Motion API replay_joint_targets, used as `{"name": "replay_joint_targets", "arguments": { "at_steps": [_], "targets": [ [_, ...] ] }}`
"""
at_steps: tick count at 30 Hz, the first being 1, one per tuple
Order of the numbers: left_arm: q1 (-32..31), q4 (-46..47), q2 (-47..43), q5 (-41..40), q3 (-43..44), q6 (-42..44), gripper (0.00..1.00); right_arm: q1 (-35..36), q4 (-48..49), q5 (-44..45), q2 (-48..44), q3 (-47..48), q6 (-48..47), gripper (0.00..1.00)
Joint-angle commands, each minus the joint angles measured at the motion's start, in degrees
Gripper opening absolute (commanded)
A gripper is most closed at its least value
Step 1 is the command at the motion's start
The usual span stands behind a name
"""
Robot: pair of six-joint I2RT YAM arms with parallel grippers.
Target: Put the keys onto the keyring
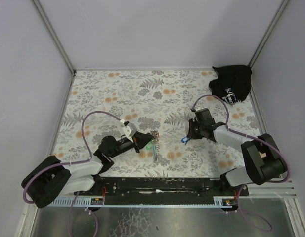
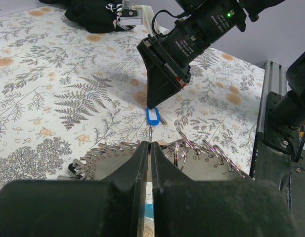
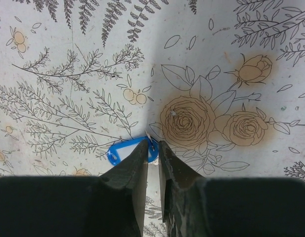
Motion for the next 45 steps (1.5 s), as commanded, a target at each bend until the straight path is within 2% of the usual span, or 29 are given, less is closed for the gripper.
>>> {"name": "replay_joint_targets", "arguments": {
  "at_steps": [1,11,18,30,45],
  "targets": [
    [0.34,3.3,-0.35,0.05,0.71,-0.06,0.0,-0.35,1.99,-1.3,0.33,0.2,-0.98,0.2],
    [0.36,3.19,-0.32,0.06,0.75,0.02,0.0,-0.4,2.22,-1.46,0.6,0.23,-1.44,0.16],
    [0.35,3.19,-0.25,0.26,0.8,-0.06,0.0,-0.35,2.28,-1.05,0.21,0.67,-1.79,0.21],
    [0.39,3.45,0.41,0.41,1.05,-0.06,0.0,-0.35,2.85,-1.71,-0.1,1.1,-2.99,0.21],
    [0.41,3.59,0.93,0.5,1.15,-0.06,0.0,-0.38,3.42,-2.46,1.51,1.28,-3.89,0.11]
  ]
}}
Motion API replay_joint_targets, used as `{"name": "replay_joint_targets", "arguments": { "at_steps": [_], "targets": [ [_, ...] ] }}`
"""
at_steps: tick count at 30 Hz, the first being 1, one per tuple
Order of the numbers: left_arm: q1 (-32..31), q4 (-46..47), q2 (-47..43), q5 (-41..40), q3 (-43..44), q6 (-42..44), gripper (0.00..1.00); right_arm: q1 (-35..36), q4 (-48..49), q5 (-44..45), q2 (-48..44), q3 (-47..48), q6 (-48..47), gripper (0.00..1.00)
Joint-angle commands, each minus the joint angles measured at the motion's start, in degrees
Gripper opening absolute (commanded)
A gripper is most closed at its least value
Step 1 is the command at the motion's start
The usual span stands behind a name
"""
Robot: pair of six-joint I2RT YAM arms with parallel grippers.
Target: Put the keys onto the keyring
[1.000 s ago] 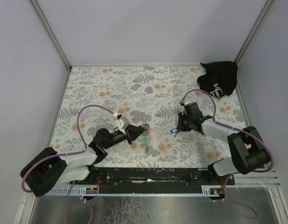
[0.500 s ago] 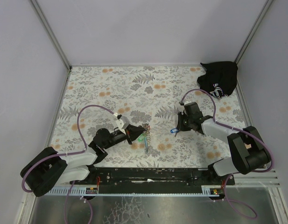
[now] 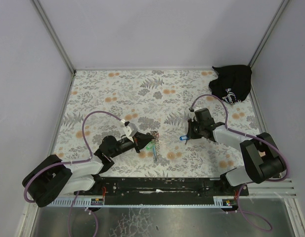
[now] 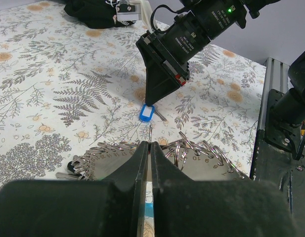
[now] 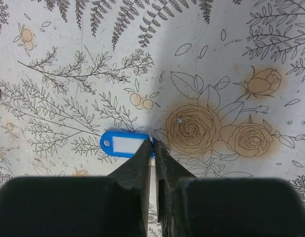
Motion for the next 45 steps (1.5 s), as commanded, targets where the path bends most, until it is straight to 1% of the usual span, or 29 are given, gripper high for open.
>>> {"name": "replay_joint_targets", "arguments": {
  "at_steps": [1,2,3,8,11,17,20,23,27,31,35,39,45],
  "targets": [
    [0.39,3.63,0.07,0.5,1.15,-0.06,0.0,-0.37,1.83,-1.03,0.62,1.31,-1.55,0.07],
    [0.39,3.63,0.08,0.53,1.15,-0.06,0.0,-0.36,1.72,-1.1,0.63,1.38,-1.77,0.02],
    [0.31,3.63,0.14,0.56,1.19,-0.06,0.0,-0.36,1.59,-1.31,0.46,1.5,-1.96,0.0],
    [0.39,3.49,0.2,0.37,1.0,0.48,0.0,-0.35,1.66,-3.27,-2.58,1.86,-3.67,0.0],
    [0.39,3.29,0.32,0.13,1.02,1.3,0.0,-0.28,3.54,-5.59,-6.45,1.53,-5.83,0.0],
    [0.43,3.7,0.8,0.88,0.97,4.06,0.0,-0.17,15.63,-15.91,-13.68,-2.5,-11.27,0.0],
    [0.47,3.44,0.77,1.48,1.3,5.52,0.0,0.21,17.85,-20.84,-14.44,-1.43,-15.71,0.0],
    [0.47,2.94,0.99,2.55,1.95,6.5,0.0,0.97,19.57,-24.71,-14.31,-0.13,-18.03,0.0],
    [0.55,3.38,2.01,3.46,2.57,7.17,0.0,1.33,16.87,-31.37,-13.84,3.15,-23.37,0.0],
    [0.88,5.05,4.02,4.87,3.28,7.28,0.0,1.73,21.2,-37.21,-13.12,3.5,-24.56,0.0],
    [2.26,7.42,5.54,7.31,3.43,6.54,0.0,2.0,18.67,-43.13,-12.09,5.66,-29.7,0.0],
    [3.8,8.52,6.0,10.72,3.59,5.97,0.0,3.11,16.34,-45.81,-12.32,5.47,-35.05,0.0],
    [5.16,8.56,5.93,13.88,3.61,5.63,0.0,7.54,11.77,-43.57,-13.0,5.3,-41.46,0.0]
  ]
}}
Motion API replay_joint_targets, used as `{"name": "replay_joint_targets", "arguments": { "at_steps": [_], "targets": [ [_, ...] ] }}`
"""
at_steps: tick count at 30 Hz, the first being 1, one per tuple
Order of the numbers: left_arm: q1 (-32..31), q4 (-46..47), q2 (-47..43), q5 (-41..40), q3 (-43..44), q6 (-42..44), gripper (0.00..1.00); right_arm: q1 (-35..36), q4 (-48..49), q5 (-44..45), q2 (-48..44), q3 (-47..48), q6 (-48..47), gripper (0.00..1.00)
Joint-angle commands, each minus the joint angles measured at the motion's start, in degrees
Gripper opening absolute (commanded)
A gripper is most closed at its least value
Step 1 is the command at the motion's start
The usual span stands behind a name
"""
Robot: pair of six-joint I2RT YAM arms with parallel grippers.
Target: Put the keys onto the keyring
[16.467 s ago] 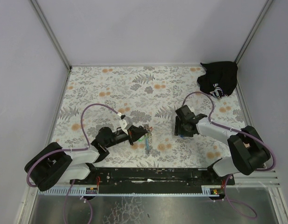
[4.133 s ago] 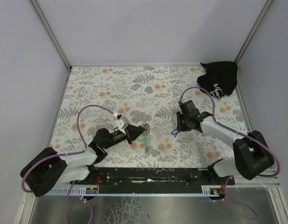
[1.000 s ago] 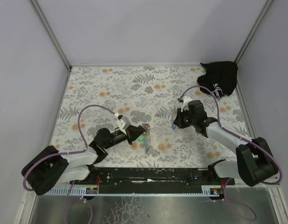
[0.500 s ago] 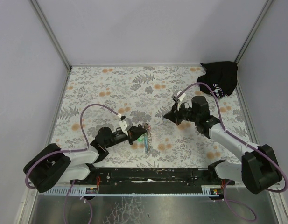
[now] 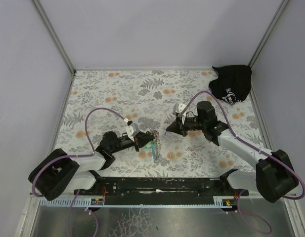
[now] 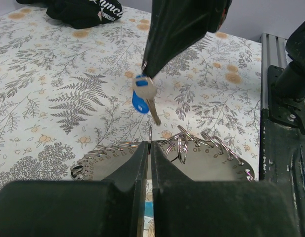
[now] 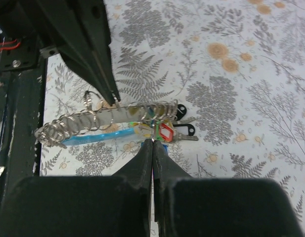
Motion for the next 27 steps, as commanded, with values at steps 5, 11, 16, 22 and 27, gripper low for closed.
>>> {"name": "replay_joint_targets", "arguments": {
  "at_steps": [5,11,16,22,27],
  "targets": [
    [1.27,6.37,1.39,5.58,1.93,-0.57,0.0,4.74,-3.36,-1.57,0.18,1.72,-8.09,0.0],
    [1.55,7.32,2.78,7.65,2.49,-1.6,0.0,7.27,-4.47,-1.0,0.84,2.11,-9.09,0.0],
    [1.71,7.25,1.95,7.85,2.35,-2.05,0.0,9.24,-4.41,1.23,0.32,1.79,-9.05,0.0],
    [1.73,6.47,1.25,8.01,2.39,-2.17,0.0,10.53,-2.9,4.49,-1.71,0.43,-8.66,0.0],
    [1.67,6.51,1.46,8.27,2.48,-2.3,0.0,11.26,-1.08,8.21,-3.38,-1.18,-8.32,0.0]
  ]
}}
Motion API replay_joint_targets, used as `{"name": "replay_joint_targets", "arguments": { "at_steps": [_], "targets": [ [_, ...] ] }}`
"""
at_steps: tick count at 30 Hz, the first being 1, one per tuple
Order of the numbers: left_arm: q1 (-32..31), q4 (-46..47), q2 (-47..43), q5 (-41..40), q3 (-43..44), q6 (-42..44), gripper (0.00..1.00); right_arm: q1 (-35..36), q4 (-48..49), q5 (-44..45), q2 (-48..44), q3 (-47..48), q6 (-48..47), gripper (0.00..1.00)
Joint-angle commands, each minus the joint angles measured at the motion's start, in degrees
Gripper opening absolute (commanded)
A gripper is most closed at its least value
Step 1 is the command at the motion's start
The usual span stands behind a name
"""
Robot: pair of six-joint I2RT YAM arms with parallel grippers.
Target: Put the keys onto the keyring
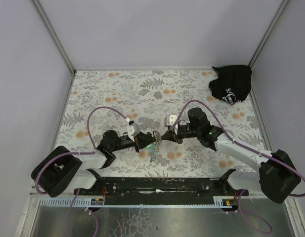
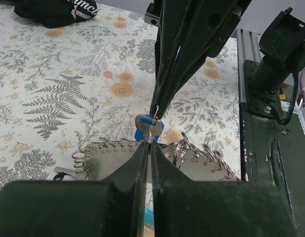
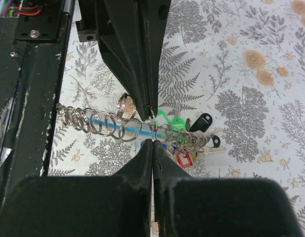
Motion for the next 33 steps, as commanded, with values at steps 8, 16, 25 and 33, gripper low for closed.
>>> {"name": "replay_joint_targets", "arguments": {
  "at_steps": [8,16,25,33],
  "targets": [
    [0.38,4.6,-0.62,0.65,1.61,-0.67,0.0,2.09,1.62,4.15,-1.68,-0.03,-1.77,0.0],
    [0.48,4.3,-1.09,0.68,1.65,-0.68,0.0,2.62,0.67,4.92,-1.34,0.37,-2.6,0.0],
    [0.56,4.3,-0.68,0.7,1.82,-0.68,0.0,3.04,-0.78,5.05,-1.23,1.01,-3.22,0.0],
    [0.67,4.29,-0.41,1.08,1.91,-0.76,0.0,3.11,-0.64,5.53,-1.81,0.77,-3.11,0.0]
  ]
}}
